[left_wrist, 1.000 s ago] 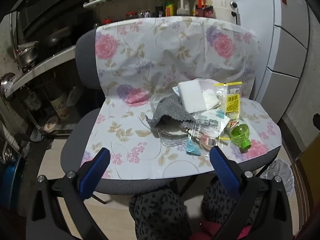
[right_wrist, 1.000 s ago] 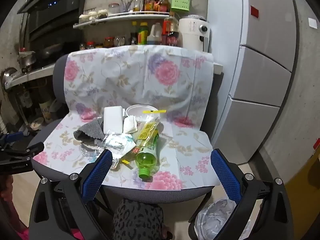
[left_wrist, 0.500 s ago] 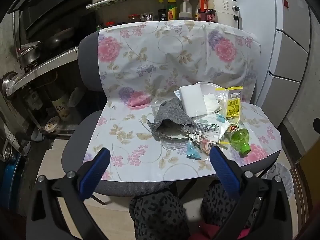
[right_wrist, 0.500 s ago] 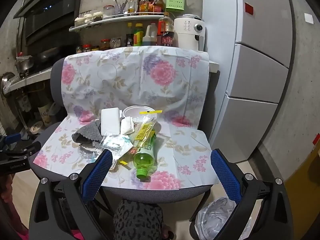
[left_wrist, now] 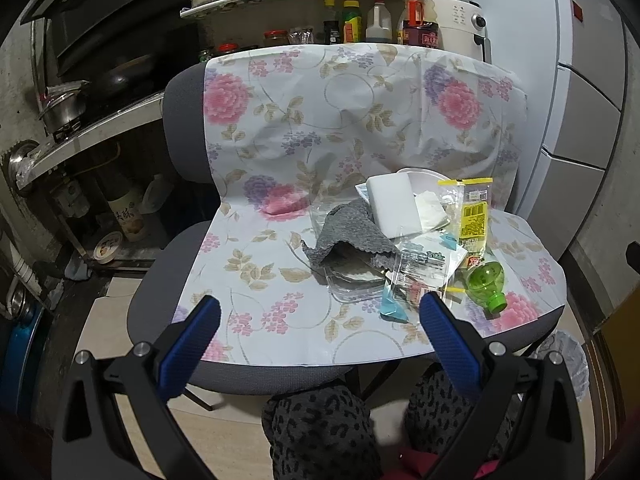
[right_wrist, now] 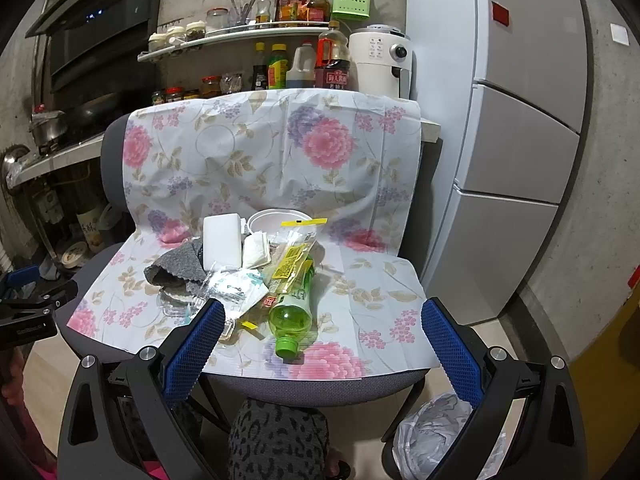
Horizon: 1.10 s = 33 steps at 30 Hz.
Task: Collect trash
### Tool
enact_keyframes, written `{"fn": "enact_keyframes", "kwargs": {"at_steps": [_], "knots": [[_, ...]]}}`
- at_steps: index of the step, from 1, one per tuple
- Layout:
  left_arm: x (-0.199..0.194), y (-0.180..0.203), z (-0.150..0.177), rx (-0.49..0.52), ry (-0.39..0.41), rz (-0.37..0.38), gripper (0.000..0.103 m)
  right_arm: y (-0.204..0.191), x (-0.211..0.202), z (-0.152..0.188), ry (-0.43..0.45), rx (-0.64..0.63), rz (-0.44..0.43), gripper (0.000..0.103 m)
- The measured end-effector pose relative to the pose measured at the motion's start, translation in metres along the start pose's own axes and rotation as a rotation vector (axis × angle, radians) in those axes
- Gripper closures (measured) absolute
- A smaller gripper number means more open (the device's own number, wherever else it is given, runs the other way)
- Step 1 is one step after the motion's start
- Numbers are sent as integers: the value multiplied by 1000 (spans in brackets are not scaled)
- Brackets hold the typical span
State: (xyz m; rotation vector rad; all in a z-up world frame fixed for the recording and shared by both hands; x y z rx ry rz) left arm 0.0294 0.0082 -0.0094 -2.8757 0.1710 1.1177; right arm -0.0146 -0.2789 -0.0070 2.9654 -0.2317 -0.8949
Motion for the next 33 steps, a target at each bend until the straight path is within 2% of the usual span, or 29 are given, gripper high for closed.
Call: {"fn": "enact_keyframes", "kwargs": {"at_steps": [33], "knots": [[1,-9,3,-18,2,-9,6,0,3,-1,-12,3,-2,6]]}}
Point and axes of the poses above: each gripper's, at about its wrist camera, not at the fingertips, and x roughly the way its jaws point, y to its right, z to its underside, the point moved 4 cm from there along x, roughly the way its jaws point, and after that the axes turned 5 degrees about z, right-handed, at the moved point
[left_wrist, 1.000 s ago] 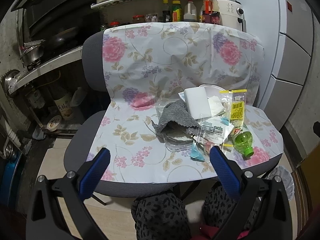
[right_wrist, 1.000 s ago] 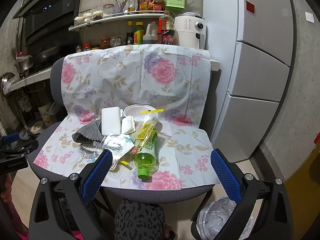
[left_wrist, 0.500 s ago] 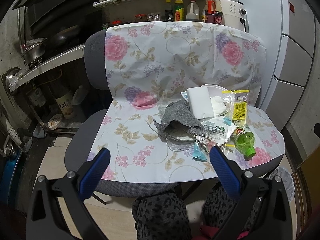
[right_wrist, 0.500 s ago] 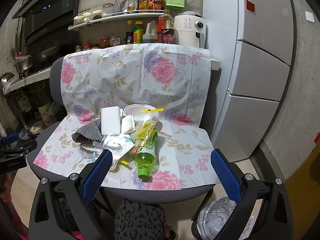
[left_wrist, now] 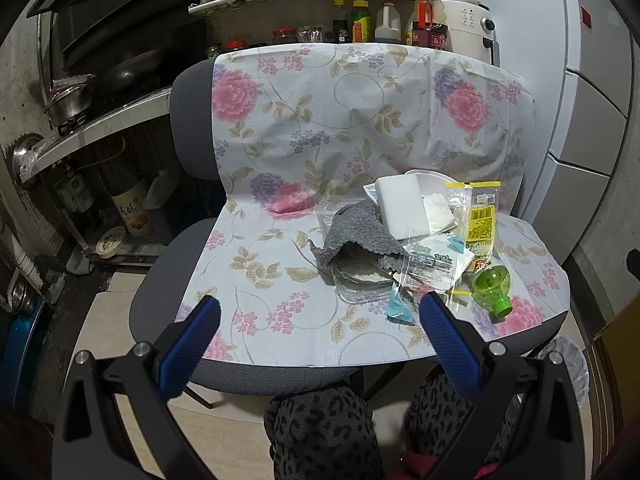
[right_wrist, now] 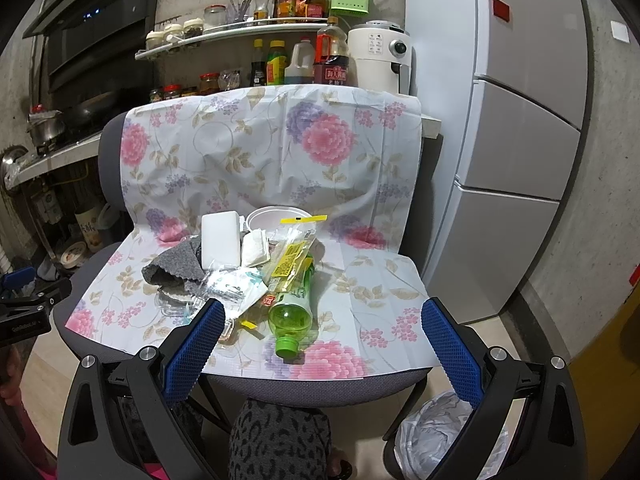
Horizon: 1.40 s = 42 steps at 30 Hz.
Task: Collect trash
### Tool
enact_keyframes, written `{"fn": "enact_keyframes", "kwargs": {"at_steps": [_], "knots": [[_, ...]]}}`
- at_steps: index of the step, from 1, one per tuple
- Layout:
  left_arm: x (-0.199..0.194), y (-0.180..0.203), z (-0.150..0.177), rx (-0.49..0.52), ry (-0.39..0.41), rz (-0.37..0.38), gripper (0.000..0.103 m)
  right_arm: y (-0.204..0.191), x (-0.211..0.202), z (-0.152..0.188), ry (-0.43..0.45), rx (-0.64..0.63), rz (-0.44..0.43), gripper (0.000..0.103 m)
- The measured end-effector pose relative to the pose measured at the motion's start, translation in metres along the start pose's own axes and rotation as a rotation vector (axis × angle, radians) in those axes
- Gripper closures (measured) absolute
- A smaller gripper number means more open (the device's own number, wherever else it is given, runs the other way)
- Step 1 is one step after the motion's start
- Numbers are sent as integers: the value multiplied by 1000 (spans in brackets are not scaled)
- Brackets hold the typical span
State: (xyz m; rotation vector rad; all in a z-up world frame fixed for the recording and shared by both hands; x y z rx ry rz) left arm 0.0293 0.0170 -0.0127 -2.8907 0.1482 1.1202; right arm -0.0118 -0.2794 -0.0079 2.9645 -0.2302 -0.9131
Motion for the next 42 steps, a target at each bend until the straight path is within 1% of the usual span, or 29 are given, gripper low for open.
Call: {"fn": "enact_keyframes", "kwargs": {"at_steps": [31,34,38,42], "knots": [[1,-10,0,-16,1,-10,6,-1,4,2,-12,1,-3,6],[9,-12,2,-26,-13,-16,6,-2,9,7,-22,-2,-12,6],[23,-14,6,-32,-40,-26,6,-7,20,15,-38,-17,-47,6],[41,-15,9,-46,-73,8,6,-18,37,17,-40,-41,-80,6]]}}
Point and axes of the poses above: each gripper's, at about its wrist camera, not at the fingertips, and x roughly the way its jaws point, y to its right, z to its underside, the point moved 4 cm from there along x, roughly the way its jaws point, and after that the axes turned 5 degrees about z, right-handed, at the moved point
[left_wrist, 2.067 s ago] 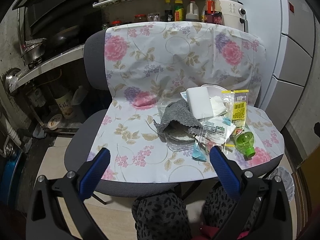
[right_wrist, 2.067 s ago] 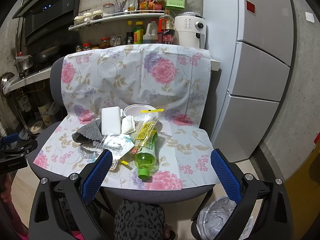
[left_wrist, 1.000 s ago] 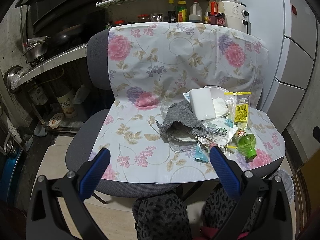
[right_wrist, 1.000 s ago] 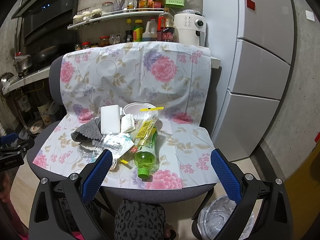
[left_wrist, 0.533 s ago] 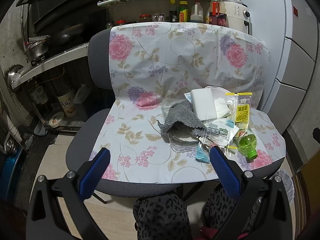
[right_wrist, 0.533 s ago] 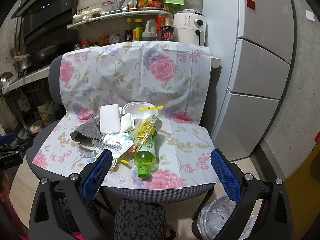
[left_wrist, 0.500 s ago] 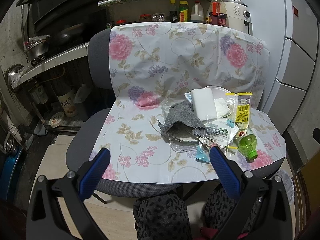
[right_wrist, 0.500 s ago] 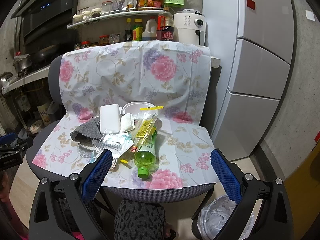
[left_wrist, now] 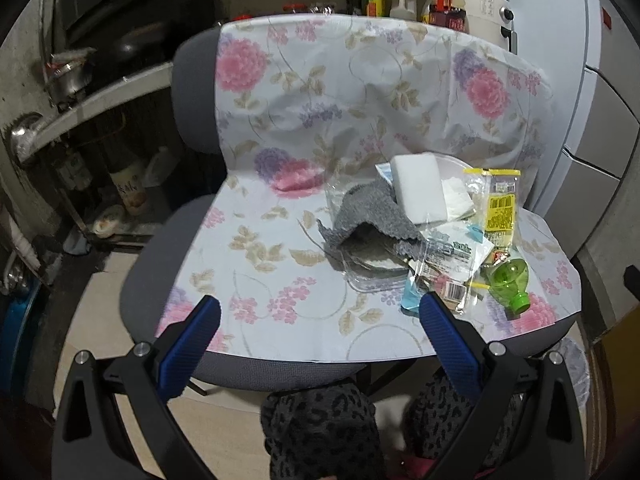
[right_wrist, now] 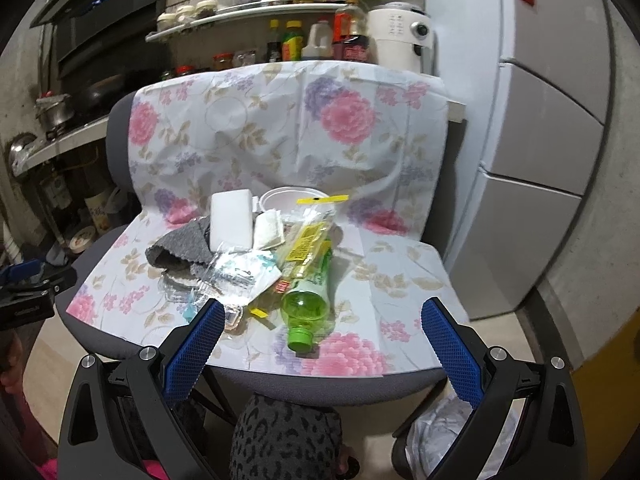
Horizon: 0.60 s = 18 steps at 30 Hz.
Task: Collect trash
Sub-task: 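Grasp the clear plastic bag with the left tool while the right tool grasps the yellow snack packet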
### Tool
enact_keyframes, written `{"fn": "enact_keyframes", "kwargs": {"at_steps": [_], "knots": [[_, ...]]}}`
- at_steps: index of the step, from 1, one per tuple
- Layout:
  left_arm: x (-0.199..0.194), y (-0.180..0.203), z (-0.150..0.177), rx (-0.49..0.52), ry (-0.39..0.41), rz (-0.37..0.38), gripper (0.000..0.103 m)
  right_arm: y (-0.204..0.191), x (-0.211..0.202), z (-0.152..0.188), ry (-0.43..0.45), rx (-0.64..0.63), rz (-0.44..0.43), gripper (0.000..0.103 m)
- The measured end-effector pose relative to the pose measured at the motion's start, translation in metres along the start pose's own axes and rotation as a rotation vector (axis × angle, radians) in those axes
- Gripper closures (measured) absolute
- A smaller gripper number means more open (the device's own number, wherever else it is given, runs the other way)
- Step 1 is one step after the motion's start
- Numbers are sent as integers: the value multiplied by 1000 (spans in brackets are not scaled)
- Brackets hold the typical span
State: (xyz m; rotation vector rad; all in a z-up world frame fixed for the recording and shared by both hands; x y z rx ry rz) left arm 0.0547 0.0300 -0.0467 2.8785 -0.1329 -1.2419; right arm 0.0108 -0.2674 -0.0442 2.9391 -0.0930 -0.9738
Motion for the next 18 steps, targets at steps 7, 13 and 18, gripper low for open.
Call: {"fn": "enact_keyframes", "kwargs": {"at_steps": [7,13,18], "knots": [[34,0,5,-5,-24,16,6,-6,33,1,-12,24,-65,6],[71,20,15,63,-63,39,6,-5,58,0,-21,20,-52,6],[98,45,26,79,-117,150,6,2,75,1,-29,26,-39,6]]}}
Point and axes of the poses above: each gripper's, at about its wrist camera, not at the fingertips, and x roughly the way its jaws point, y to its right, z to its underside, the point moved 4 cm from there along x, roughly the way its jaws point, and after that the axes turned 5 degrees about z, right-handed, at the moved point
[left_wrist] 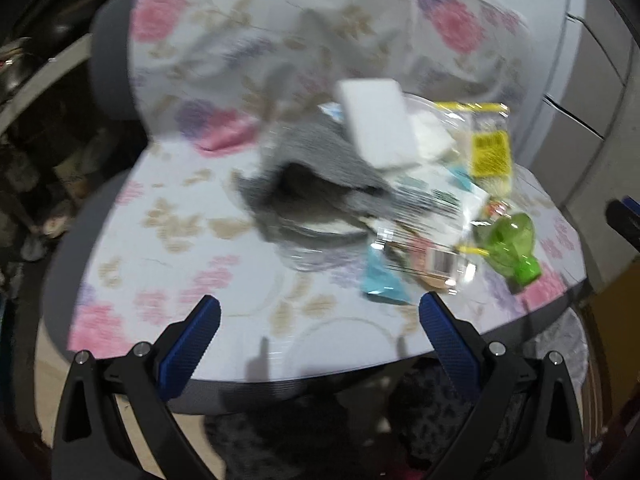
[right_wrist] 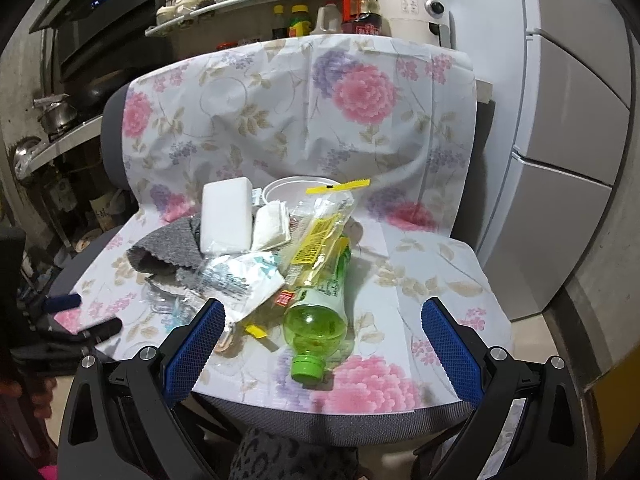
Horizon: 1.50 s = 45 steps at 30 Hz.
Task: Collect trash
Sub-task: 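Grasp the clear plastic bag with the left tool while the right tool grasps the yellow snack packet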
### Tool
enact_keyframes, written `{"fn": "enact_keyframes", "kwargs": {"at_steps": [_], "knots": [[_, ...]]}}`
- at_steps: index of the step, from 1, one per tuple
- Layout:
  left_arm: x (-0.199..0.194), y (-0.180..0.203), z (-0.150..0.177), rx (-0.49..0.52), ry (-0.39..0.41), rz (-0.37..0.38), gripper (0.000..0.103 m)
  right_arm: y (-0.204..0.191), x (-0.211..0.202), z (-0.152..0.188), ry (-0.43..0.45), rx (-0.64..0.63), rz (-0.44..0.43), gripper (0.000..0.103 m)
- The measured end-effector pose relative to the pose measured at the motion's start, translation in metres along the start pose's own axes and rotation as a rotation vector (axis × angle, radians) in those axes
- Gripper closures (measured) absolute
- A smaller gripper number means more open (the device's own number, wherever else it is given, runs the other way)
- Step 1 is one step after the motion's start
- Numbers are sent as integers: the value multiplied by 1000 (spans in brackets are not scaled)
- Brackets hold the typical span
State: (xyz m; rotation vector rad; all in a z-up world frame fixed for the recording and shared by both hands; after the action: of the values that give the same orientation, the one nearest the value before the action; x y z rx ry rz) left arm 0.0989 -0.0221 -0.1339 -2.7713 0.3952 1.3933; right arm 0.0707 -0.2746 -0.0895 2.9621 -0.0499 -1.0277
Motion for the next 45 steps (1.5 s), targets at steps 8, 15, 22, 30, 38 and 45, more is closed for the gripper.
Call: {"fn": "enact_keyframes", "kwargs": {"at_steps": [8,15,22,30,38,45], "knots": [[45,38,-2,44,-15,155,6,18,18,6,-32,18,-1,6],[70,65,-2,114,-8,111,7,32,25,10,-45,25,4,6],[93,49,-4,51,-44,102,7,38,30,17,-60,28,-7,6],[92,61,-4,113,-12,81,34,37,30,20,-71,23,-1,6],[64,52,-2,50,27,163,75,32,19,21,-58,12,17,6],[16,44,-12,28,153,246,102,24,13,23,-48,1,4,6]]}}
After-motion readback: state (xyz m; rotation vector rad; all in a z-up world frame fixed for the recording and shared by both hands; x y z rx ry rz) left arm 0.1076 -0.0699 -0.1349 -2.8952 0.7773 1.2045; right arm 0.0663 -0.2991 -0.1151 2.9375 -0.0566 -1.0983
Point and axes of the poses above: each gripper's, at about its wrist camera, not at the fingertips, and x roughly the way its jaws point, y to its right, z to its underside, the point moved 4 cm from there along x, roughly the way its jaws point, and after that the axes turned 5 degrees about z, right-handed, at the moved point
